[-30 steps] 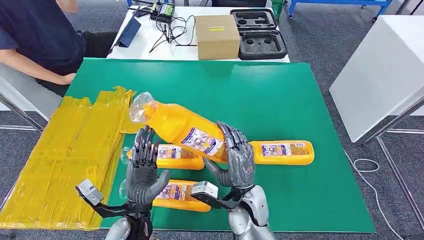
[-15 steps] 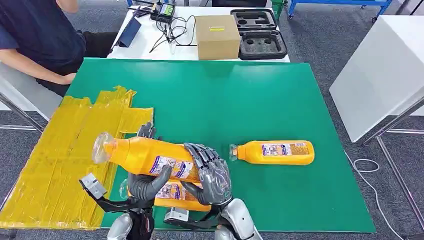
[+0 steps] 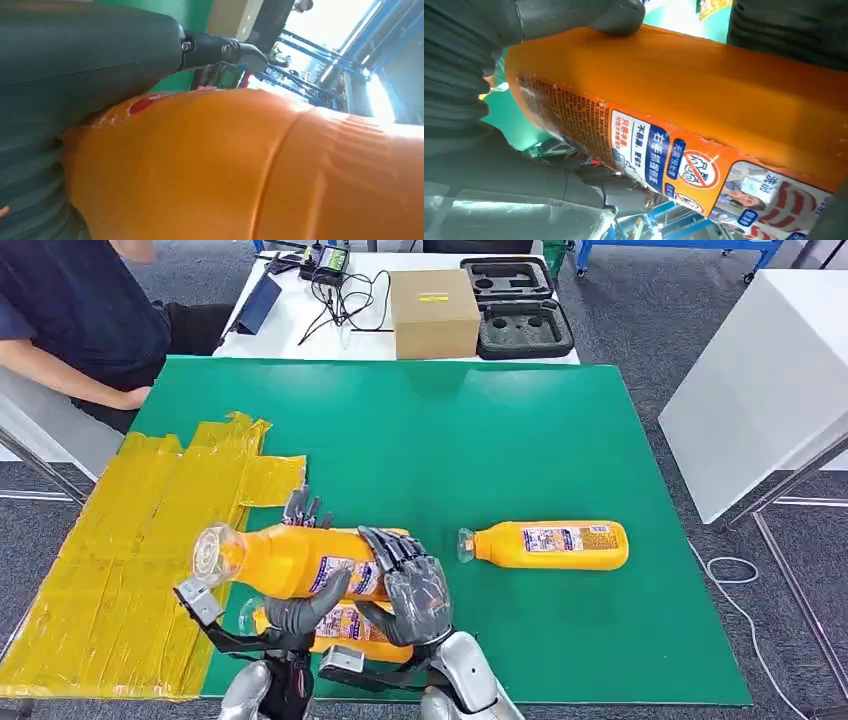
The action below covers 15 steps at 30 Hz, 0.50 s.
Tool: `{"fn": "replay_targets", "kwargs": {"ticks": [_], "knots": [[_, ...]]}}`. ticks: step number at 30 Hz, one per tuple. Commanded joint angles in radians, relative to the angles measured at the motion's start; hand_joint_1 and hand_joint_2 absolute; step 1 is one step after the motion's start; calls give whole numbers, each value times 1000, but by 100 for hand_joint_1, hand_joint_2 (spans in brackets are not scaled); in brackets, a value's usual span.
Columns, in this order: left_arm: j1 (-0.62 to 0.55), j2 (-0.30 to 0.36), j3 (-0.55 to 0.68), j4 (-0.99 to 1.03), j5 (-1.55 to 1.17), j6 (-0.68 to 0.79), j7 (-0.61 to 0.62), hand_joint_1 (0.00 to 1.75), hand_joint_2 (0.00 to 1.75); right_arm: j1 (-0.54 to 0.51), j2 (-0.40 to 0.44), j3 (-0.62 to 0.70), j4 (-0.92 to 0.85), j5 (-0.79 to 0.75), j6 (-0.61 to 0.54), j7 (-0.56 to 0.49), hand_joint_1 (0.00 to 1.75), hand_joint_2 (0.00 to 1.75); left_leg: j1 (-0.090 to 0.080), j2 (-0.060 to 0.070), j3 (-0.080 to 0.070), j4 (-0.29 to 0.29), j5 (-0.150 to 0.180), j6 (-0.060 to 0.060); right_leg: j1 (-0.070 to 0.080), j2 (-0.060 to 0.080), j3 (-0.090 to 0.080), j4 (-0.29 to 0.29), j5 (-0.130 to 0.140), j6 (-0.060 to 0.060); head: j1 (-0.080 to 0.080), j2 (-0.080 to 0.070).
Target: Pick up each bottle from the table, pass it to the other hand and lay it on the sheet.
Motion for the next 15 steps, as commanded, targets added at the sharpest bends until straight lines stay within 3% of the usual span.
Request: {"fn": "replay_targets", "kwargs": {"ticks": [1, 8, 10, 15], "knots": [[-151, -41, -39, 127, 27, -49, 34, 175, 175, 41, 23, 29, 62, 50, 1, 12, 175, 175, 1, -5, 0, 1, 0, -2, 1, -6, 2, 0, -1, -1, 0, 0], [-132, -22, 28, 67, 92, -87, 48, 175, 175, 1, 23, 91, 73, 31, 1, 68, 175, 175, 3, -2, 2, 2, -1, -4, 3, -3, 4, 0, -2, -3, 0, 0], [-124, -21, 40, 50, 98, -94, 63, 175, 175, -21, 21, 130, 116, -30, 1, 38, 175, 175, 2, -2, 0, 1, 0, -2, 2, -3, 2, 0, -1, -2, 0, 0], [-89, -4, 103, -26, 114, -83, 62, 175, 175, -39, 23, 159, 151, -9, 1, 50, 175, 175, 2, 0, 1, 1, -1, -3, 2, -1, 3, 0, -1, -2, 0, 0]]}}
